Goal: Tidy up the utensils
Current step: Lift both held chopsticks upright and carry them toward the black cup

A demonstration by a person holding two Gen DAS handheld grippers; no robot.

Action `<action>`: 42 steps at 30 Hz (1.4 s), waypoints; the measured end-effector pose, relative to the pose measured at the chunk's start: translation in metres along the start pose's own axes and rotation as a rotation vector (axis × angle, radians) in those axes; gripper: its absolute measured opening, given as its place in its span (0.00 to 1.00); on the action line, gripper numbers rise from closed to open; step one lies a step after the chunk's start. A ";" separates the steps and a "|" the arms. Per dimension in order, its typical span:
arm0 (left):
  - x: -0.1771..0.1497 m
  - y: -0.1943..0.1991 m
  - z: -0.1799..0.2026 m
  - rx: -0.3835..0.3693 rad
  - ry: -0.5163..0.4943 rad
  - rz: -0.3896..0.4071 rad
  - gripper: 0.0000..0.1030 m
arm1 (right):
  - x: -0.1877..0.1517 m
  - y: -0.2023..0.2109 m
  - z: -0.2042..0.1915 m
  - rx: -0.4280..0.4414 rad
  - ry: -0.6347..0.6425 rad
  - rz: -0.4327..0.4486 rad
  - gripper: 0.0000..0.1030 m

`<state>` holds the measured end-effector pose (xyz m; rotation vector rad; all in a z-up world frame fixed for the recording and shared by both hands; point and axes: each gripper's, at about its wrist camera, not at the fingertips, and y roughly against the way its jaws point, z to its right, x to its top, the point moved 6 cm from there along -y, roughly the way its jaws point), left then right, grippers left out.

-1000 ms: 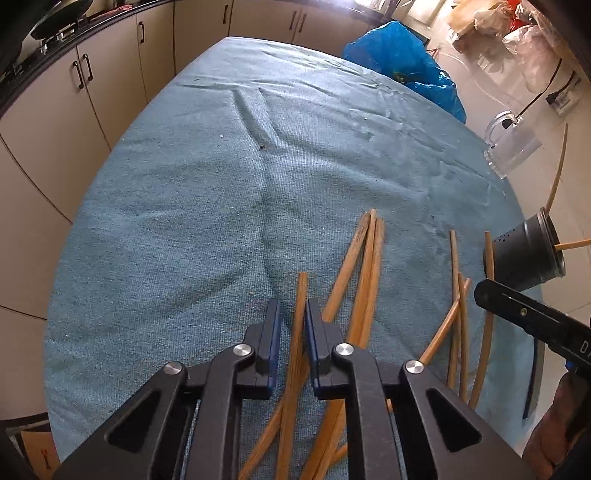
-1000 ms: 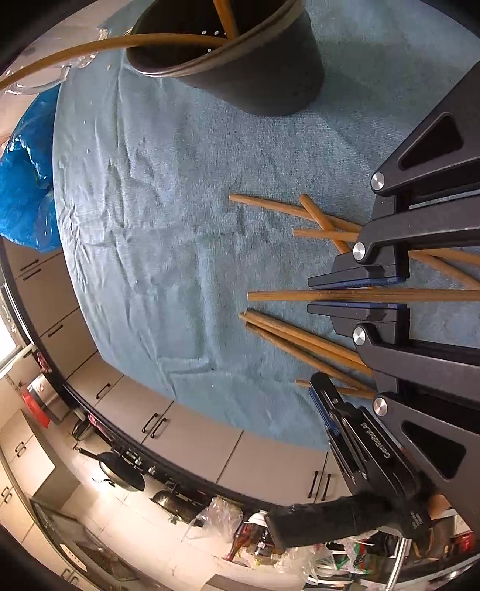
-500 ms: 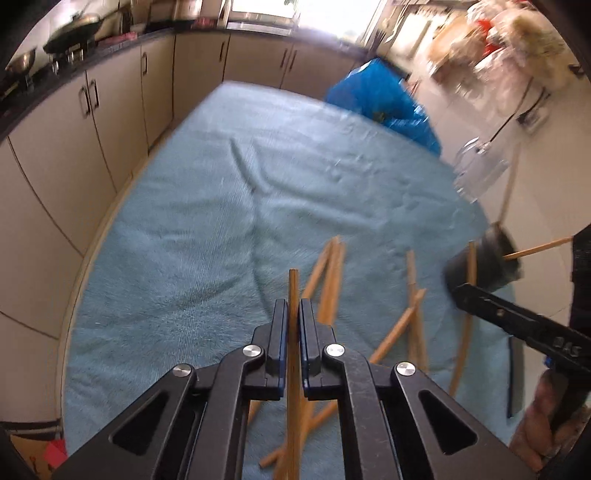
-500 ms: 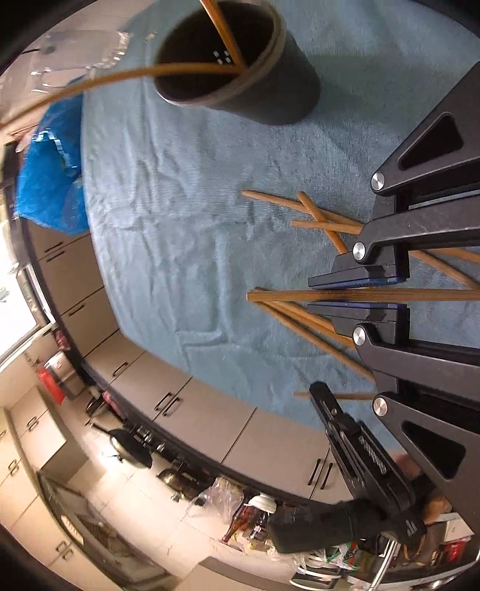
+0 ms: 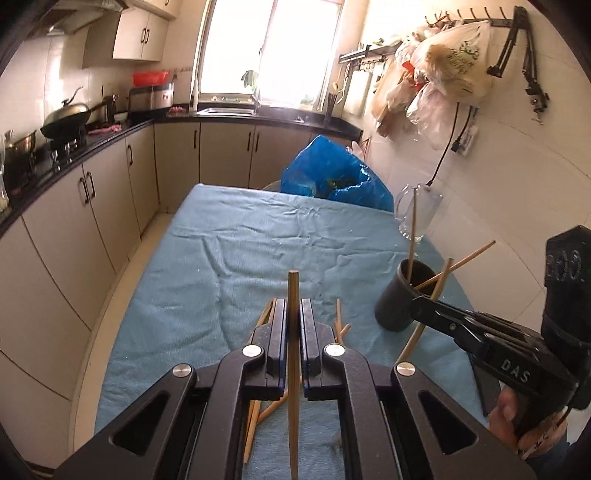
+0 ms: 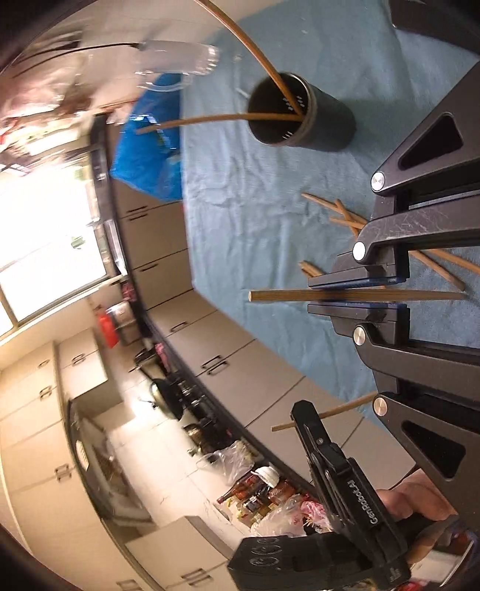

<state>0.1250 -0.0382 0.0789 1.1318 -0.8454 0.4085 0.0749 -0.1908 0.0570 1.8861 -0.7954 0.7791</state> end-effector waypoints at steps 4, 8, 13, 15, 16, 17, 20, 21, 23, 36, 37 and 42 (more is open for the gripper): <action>0.001 0.007 0.008 0.006 -0.012 0.019 0.05 | -0.001 0.014 -0.009 0.002 0.050 0.048 0.07; 0.001 0.009 0.015 0.023 -0.023 0.028 0.05 | -0.004 0.019 -0.010 -0.004 0.064 0.067 0.07; 0.000 0.011 0.019 0.023 -0.034 0.026 0.05 | -0.007 0.018 -0.008 0.000 0.062 0.063 0.07; 0.000 0.011 0.019 0.025 -0.032 0.028 0.05 | -0.009 0.017 -0.006 0.000 0.057 0.060 0.07; -0.001 0.011 0.018 0.030 -0.033 0.028 0.05 | -0.010 0.017 -0.006 0.002 0.057 0.057 0.07; 0.000 0.012 0.019 0.032 -0.036 0.029 0.05 | -0.010 0.016 -0.006 -0.001 0.057 0.056 0.07; -0.001 0.012 0.020 0.030 -0.037 0.028 0.05 | -0.009 0.016 -0.004 -0.001 0.058 0.054 0.07; -0.001 0.011 0.019 0.029 -0.039 0.028 0.05 | -0.009 0.016 -0.004 0.000 0.058 0.055 0.07; -0.001 0.012 0.020 0.032 -0.039 0.029 0.05 | -0.009 0.017 -0.004 -0.002 0.062 0.059 0.07; -0.001 0.011 0.020 0.042 -0.054 0.033 0.05 | -0.008 0.020 -0.004 -0.005 0.072 0.072 0.07; -0.001 0.011 0.020 0.044 -0.054 0.034 0.05 | -0.008 0.019 -0.005 -0.006 0.073 0.072 0.07; -0.001 0.011 0.019 0.044 -0.057 0.034 0.05 | -0.008 0.022 -0.006 -0.006 0.076 0.081 0.07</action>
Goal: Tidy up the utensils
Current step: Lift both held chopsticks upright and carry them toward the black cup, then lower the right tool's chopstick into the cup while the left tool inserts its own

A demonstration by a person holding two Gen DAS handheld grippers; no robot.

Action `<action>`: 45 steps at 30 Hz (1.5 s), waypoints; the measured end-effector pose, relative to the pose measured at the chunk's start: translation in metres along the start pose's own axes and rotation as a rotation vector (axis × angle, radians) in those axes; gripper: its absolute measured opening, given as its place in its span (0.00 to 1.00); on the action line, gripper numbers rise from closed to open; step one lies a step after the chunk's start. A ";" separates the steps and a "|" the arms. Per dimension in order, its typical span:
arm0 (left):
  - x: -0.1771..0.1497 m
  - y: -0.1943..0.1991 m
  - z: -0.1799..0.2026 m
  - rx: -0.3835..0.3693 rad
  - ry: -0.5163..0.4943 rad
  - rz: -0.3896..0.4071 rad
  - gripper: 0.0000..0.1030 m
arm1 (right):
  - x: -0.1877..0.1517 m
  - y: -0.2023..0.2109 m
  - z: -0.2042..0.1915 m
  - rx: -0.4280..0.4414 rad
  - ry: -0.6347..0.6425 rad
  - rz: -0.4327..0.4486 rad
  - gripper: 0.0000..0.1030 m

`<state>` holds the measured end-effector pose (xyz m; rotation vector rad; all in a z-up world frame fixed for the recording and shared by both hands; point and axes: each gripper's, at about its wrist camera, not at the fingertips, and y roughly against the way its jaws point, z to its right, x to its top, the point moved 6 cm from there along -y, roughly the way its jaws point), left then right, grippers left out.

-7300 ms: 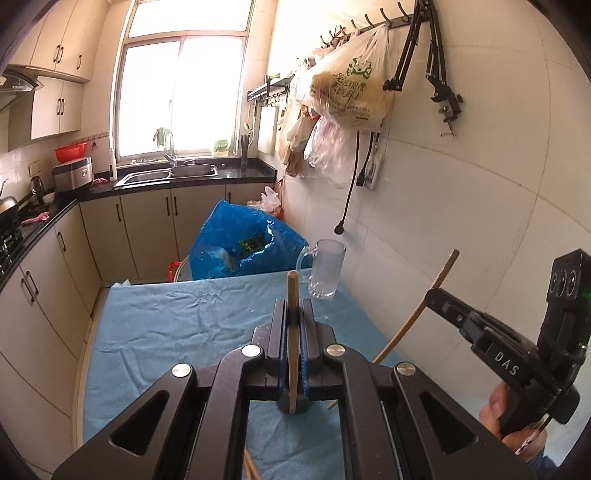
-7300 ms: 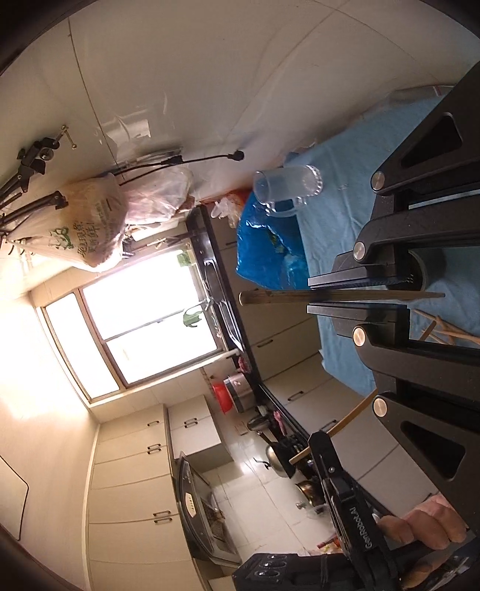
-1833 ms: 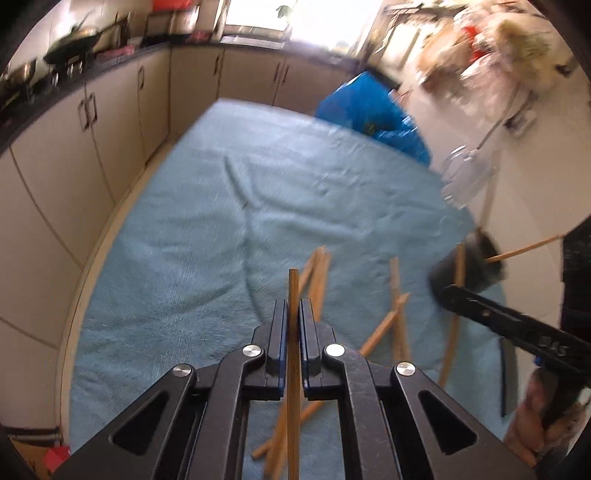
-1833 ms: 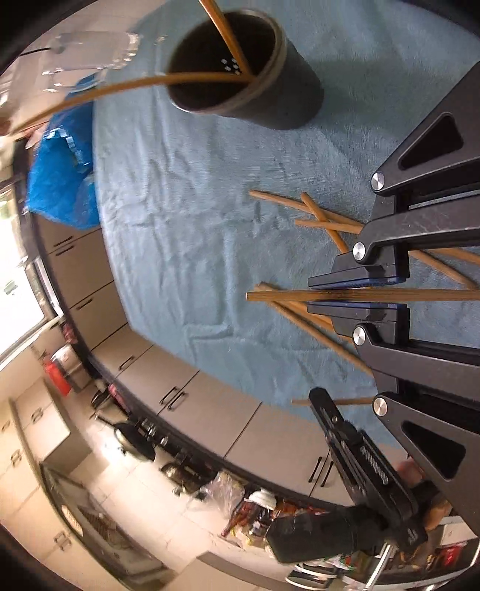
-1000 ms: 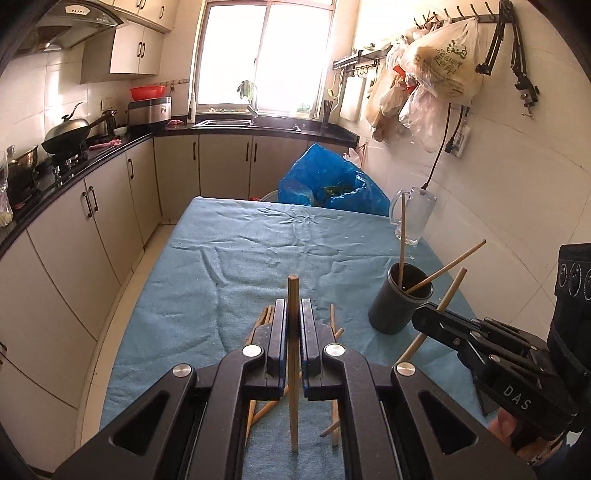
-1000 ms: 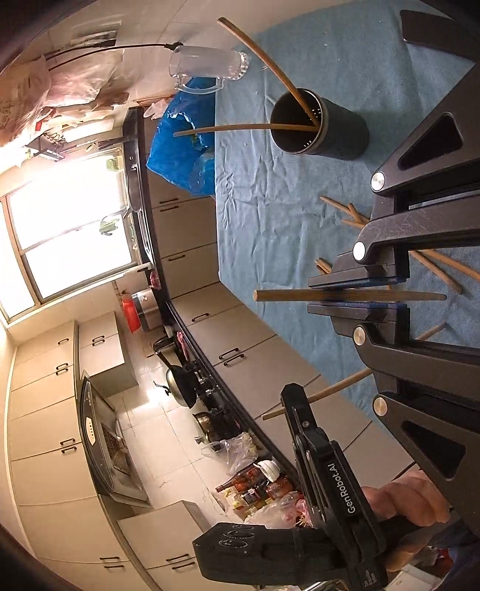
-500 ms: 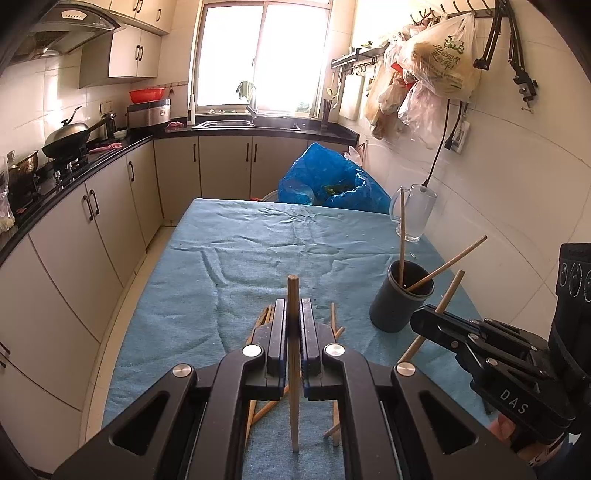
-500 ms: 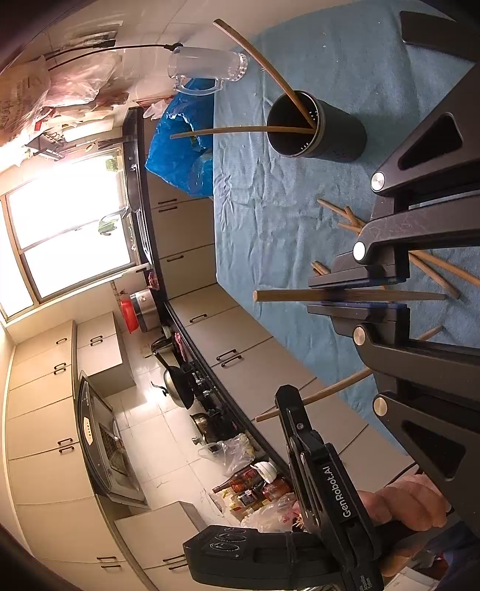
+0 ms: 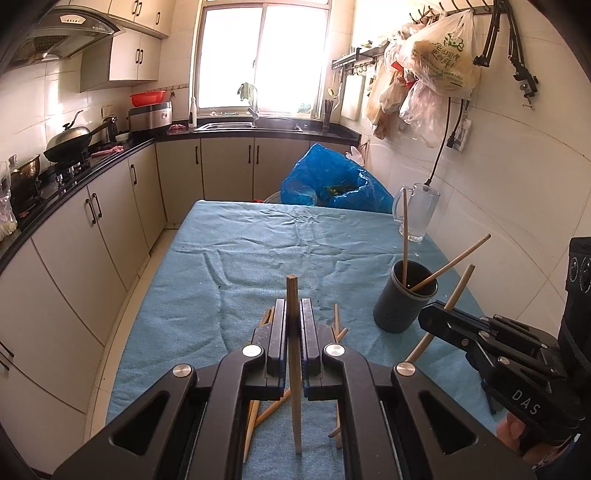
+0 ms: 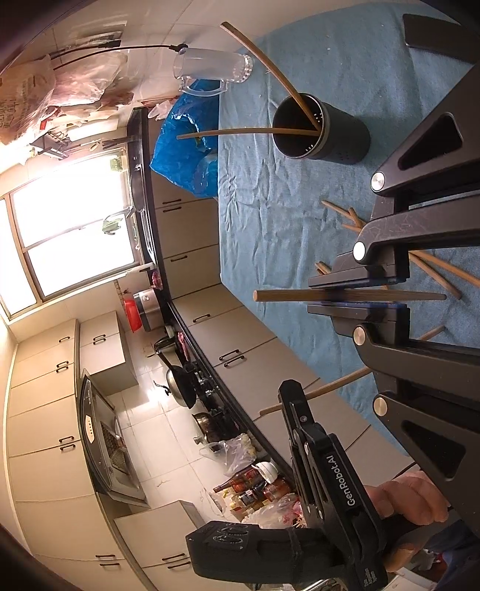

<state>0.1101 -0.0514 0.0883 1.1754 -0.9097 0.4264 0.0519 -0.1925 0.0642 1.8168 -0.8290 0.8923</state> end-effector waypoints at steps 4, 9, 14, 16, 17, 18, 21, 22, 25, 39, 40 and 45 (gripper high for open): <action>0.001 0.000 0.000 -0.002 0.001 0.001 0.05 | 0.001 0.002 0.000 -0.001 -0.002 0.003 0.07; 0.001 0.001 -0.001 0.001 -0.003 0.005 0.05 | 0.004 0.006 0.001 -0.005 -0.002 0.013 0.07; 0.002 0.002 0.001 0.008 -0.012 0.006 0.05 | 0.006 0.012 0.000 -0.009 -0.005 0.025 0.07; 0.002 0.003 0.002 0.008 -0.012 0.007 0.05 | 0.006 0.014 0.001 -0.012 -0.007 0.030 0.07; 0.002 0.003 0.002 0.007 -0.013 0.007 0.05 | 0.006 0.016 0.001 -0.012 -0.009 0.032 0.07; 0.002 0.004 0.003 0.007 -0.015 0.008 0.05 | 0.007 0.017 0.001 -0.013 -0.011 0.034 0.07; 0.003 0.006 0.006 0.008 -0.023 0.010 0.05 | 0.008 0.022 0.002 -0.017 -0.013 0.042 0.07; 0.003 0.007 0.006 0.009 -0.024 0.010 0.05 | 0.009 0.023 0.003 -0.016 -0.014 0.044 0.07; 0.003 0.009 0.009 0.010 -0.027 0.013 0.05 | 0.010 0.028 0.005 -0.017 -0.018 0.057 0.07; 0.015 0.025 0.024 0.005 -0.041 0.028 0.05 | 0.020 0.070 0.031 -0.050 -0.075 0.140 0.07; 0.016 0.025 0.027 0.002 -0.043 0.029 0.05 | 0.020 0.074 0.034 -0.055 -0.081 0.147 0.07; 0.026 0.027 0.041 -0.035 -0.055 0.031 0.05 | 0.030 0.098 0.054 -0.092 -0.115 0.205 0.07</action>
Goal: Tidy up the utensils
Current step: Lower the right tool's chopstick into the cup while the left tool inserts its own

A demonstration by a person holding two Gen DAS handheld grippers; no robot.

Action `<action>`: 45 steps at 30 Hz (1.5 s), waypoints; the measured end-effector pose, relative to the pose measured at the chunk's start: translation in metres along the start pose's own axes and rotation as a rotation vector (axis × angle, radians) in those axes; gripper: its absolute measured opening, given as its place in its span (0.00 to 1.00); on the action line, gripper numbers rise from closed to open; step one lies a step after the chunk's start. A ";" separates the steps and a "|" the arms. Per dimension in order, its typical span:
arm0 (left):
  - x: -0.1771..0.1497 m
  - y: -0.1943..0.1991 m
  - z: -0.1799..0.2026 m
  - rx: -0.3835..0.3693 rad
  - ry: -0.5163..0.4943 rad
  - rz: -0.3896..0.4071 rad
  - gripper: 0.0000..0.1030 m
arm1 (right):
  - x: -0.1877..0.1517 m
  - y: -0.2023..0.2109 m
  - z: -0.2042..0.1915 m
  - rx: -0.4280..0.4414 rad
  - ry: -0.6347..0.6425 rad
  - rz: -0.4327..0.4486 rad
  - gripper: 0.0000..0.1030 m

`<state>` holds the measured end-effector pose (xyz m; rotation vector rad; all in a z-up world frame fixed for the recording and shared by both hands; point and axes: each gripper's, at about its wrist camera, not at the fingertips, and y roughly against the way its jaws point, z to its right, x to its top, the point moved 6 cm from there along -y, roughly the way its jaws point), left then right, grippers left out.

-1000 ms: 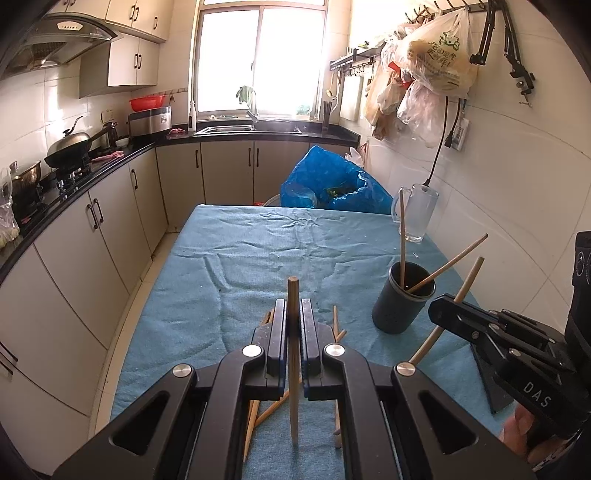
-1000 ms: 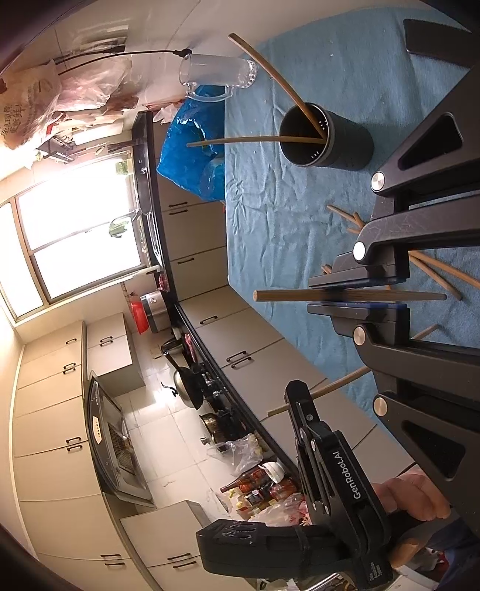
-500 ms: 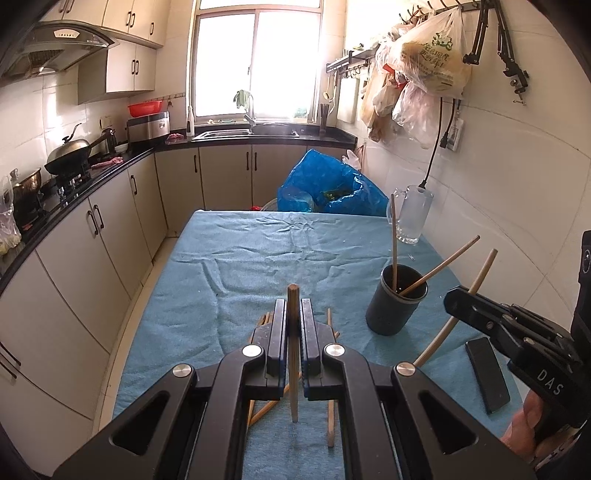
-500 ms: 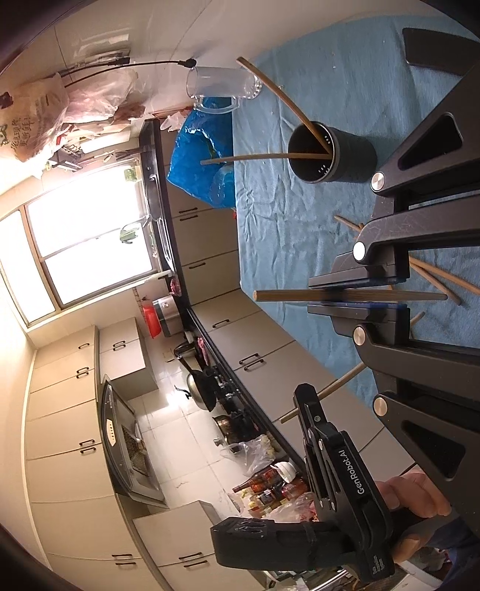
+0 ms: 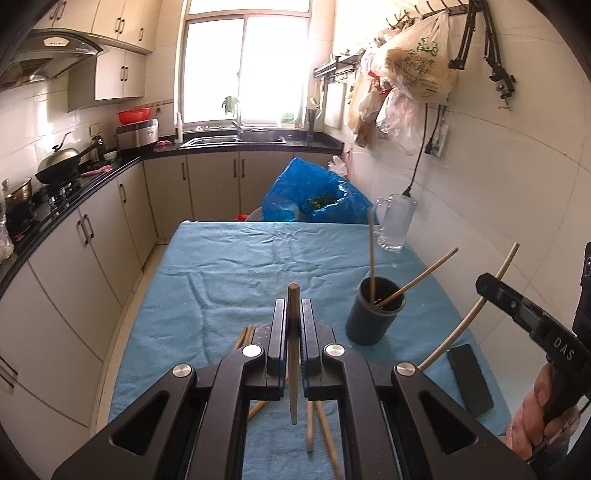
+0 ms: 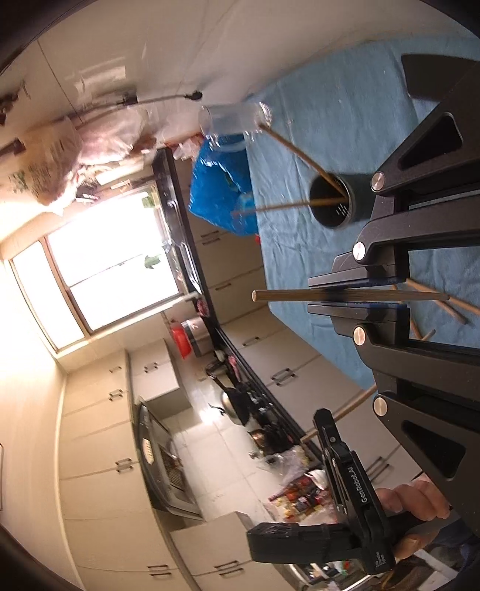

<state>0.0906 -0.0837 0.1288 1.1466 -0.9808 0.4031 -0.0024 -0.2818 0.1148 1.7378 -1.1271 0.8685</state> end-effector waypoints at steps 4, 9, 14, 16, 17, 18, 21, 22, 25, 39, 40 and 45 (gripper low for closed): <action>0.013 -0.001 0.015 -0.039 -0.025 0.003 0.05 | 0.016 0.016 0.018 -0.035 -0.020 0.044 0.07; 0.032 -0.005 0.035 -0.091 -0.042 0.004 0.05 | 0.039 0.028 0.038 -0.061 -0.051 0.081 0.07; 0.056 -0.012 0.055 -0.119 -0.057 0.016 0.05 | 0.062 0.036 0.057 -0.084 -0.091 0.117 0.07; 0.068 -0.017 0.062 -0.126 -0.059 0.022 0.05 | 0.071 0.038 0.060 -0.093 -0.099 0.130 0.07; 0.074 -0.019 0.066 -0.133 -0.058 0.019 0.05 | 0.074 0.038 0.062 -0.096 -0.099 0.137 0.07; 0.079 -0.022 0.070 -0.145 -0.059 0.018 0.05 | 0.078 0.038 0.062 -0.101 -0.095 0.147 0.07; 0.096 -0.028 0.080 -0.153 -0.059 0.030 0.05 | 0.091 0.032 0.066 -0.115 -0.101 0.159 0.07; 0.102 -0.032 0.084 -0.159 -0.058 0.034 0.05 | 0.095 0.029 0.066 -0.113 -0.104 0.164 0.07; 0.116 -0.041 0.092 -0.168 -0.047 0.049 0.05 | 0.105 0.019 0.067 -0.138 -0.098 0.177 0.07; 0.128 -0.107 0.102 -0.170 0.001 0.006 0.05 | 0.100 -0.043 0.090 -0.211 -0.077 0.114 0.07; 0.125 -0.111 0.101 -0.171 0.002 -0.003 0.05 | 0.097 -0.047 0.090 -0.211 -0.073 0.102 0.07; 0.114 -0.129 0.100 -0.162 0.000 -0.043 0.05 | 0.078 -0.064 0.093 -0.247 -0.036 0.046 0.07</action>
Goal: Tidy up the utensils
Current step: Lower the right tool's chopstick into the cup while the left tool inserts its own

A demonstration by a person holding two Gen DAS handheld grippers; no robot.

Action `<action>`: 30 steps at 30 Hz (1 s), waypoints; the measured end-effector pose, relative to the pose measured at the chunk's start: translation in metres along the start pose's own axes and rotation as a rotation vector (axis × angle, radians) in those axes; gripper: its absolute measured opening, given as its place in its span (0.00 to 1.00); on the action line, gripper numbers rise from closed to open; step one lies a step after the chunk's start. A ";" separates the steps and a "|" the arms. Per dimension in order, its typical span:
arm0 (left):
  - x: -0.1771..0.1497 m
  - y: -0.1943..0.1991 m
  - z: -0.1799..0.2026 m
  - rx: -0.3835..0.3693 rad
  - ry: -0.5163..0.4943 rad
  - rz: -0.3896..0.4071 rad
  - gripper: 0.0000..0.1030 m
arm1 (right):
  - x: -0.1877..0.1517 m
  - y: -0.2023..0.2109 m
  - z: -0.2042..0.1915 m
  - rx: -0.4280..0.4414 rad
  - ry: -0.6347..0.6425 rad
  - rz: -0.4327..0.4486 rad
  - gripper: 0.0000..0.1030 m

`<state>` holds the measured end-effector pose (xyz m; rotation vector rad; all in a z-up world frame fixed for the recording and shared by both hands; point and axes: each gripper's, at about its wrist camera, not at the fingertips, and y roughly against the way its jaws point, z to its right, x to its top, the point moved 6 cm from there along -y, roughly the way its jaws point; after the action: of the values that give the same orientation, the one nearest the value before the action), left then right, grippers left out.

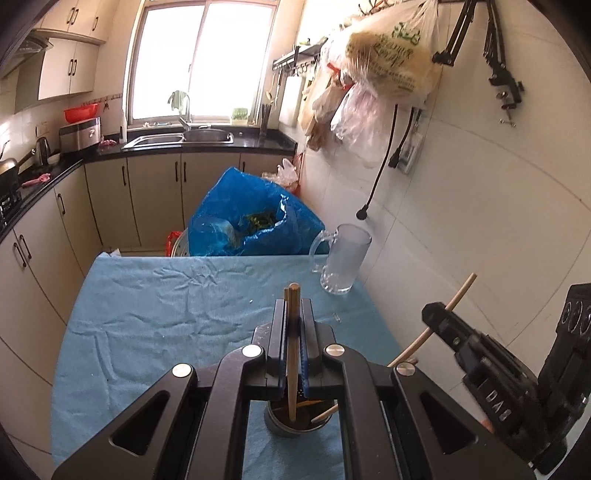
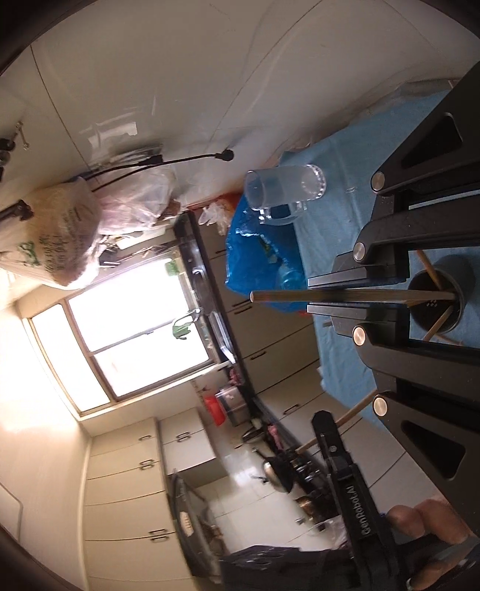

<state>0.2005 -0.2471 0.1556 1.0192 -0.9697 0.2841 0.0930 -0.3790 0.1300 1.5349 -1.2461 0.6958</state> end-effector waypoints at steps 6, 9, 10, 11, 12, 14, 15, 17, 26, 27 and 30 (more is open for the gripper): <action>-0.008 -0.016 -0.006 0.003 0.012 -0.030 0.05 | -0.016 -0.018 -0.004 -0.095 0.099 0.007 0.07; -0.012 -0.022 -0.010 0.006 0.018 -0.044 0.05 | -0.017 -0.027 -0.001 -0.102 0.103 0.008 0.07; -0.013 -0.024 -0.011 0.006 0.018 -0.047 0.05 | -0.017 -0.030 -0.001 -0.104 0.108 0.007 0.07; -0.014 -0.026 -0.012 0.006 0.020 -0.053 0.05 | -0.018 -0.035 -0.001 -0.110 0.113 0.002 0.07; -0.015 -0.028 -0.013 0.007 0.021 -0.057 0.05 | -0.019 -0.040 0.001 -0.113 0.112 -0.006 0.07; -0.018 -0.033 -0.015 0.009 0.024 -0.070 0.05 | -0.021 -0.047 0.002 -0.099 0.103 -0.028 0.07; -0.019 -0.035 -0.016 0.010 0.025 -0.074 0.05 | -0.022 -0.050 0.001 -0.095 0.100 -0.036 0.07; -0.021 -0.040 -0.018 0.012 0.027 -0.085 0.05 | -0.024 -0.055 0.002 -0.090 0.096 -0.046 0.07; -0.026 -0.052 -0.024 0.018 0.035 -0.109 0.05 | -0.027 -0.065 0.004 -0.069 0.081 -0.079 0.07; -0.026 -0.051 -0.024 0.019 0.033 -0.107 0.05 | -0.026 -0.065 0.004 -0.066 0.078 -0.077 0.07; -0.025 -0.051 -0.024 0.014 0.034 -0.108 0.05 | -0.023 -0.062 0.005 -0.075 0.076 -0.069 0.08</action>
<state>0.2304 -0.2494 0.1016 1.0723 -0.8792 0.2179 0.1441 -0.3767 0.0870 1.4698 -1.1453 0.6499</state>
